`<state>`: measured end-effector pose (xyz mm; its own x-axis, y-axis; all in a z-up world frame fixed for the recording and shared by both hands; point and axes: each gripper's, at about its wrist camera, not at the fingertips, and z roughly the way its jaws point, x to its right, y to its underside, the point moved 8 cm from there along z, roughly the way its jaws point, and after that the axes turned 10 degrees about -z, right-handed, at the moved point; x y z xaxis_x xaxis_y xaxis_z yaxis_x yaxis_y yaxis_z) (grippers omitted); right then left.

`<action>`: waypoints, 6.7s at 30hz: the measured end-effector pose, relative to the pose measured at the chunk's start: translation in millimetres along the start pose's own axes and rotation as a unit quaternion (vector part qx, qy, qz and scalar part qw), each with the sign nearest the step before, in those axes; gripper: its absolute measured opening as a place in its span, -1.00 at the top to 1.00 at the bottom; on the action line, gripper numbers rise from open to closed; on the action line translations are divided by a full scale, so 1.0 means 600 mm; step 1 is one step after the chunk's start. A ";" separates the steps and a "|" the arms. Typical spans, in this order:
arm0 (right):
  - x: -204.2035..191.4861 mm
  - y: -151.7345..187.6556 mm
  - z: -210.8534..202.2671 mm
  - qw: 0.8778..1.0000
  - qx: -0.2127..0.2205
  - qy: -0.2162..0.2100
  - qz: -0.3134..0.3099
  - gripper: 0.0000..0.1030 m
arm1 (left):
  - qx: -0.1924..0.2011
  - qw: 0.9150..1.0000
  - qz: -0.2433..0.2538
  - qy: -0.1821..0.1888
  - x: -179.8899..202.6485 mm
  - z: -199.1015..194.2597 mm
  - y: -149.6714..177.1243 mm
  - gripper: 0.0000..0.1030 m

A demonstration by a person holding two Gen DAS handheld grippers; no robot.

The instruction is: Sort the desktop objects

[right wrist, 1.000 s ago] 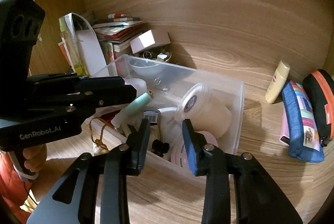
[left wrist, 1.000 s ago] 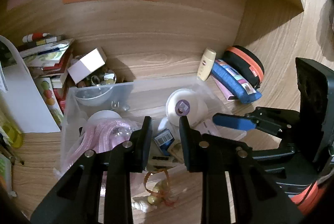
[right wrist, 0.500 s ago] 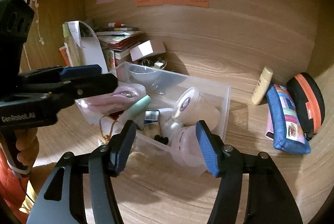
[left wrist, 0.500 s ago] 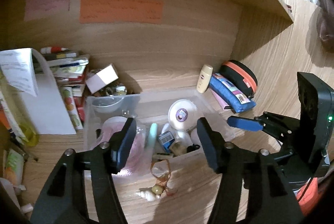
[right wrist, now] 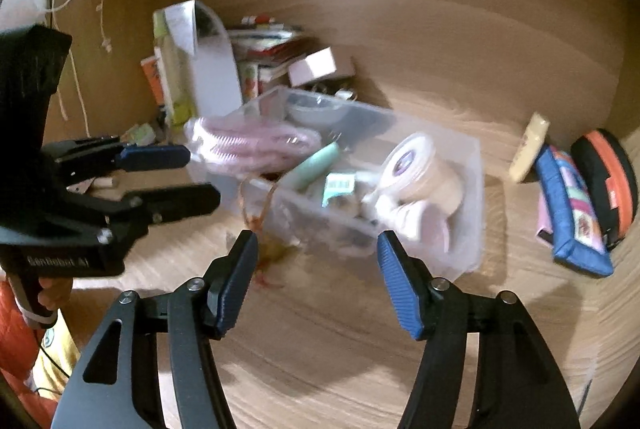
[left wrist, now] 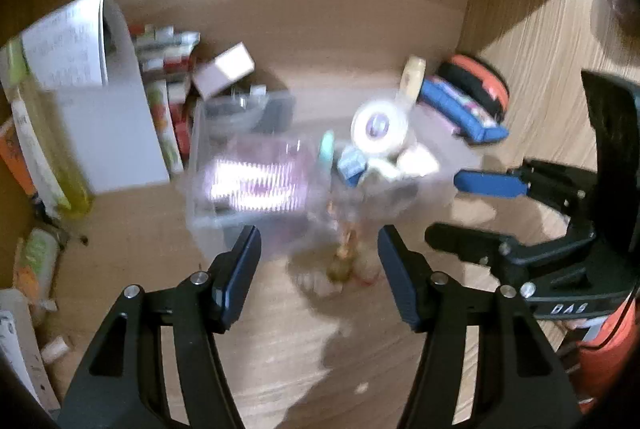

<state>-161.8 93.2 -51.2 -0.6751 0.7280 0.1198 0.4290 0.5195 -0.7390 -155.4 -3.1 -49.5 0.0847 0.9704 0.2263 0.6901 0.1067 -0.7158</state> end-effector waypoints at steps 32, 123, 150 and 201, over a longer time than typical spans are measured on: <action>-0.053 0.039 0.108 0.995 -0.089 -0.050 0.012 -0.12 | -0.064 0.998 0.014 -0.003 -0.053 0.061 0.050 0.22; 0.076 -0.019 0.022 0.997 0.027 0.016 0.073 -0.07 | 0.042 0.999 -0.013 0.005 0.035 0.027 -0.110 -0.05; 0.020 -0.021 -0.089 0.994 0.068 0.075 0.032 -0.74 | 0.108 0.991 -0.069 -0.039 -0.007 -0.098 -0.065 -0.92; 0.026 0.024 -0.094 0.993 0.054 0.078 0.077 -0.84 | 0.106 0.989 -0.070 -0.079 -0.012 -0.079 -0.027 -0.94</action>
<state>-132.0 137.4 -22.7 -0.5014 0.8599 0.0957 0.4476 0.3524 -0.8219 -132.8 -22.3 -8.1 -0.1258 0.9626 0.2398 0.5200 0.2699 -0.8104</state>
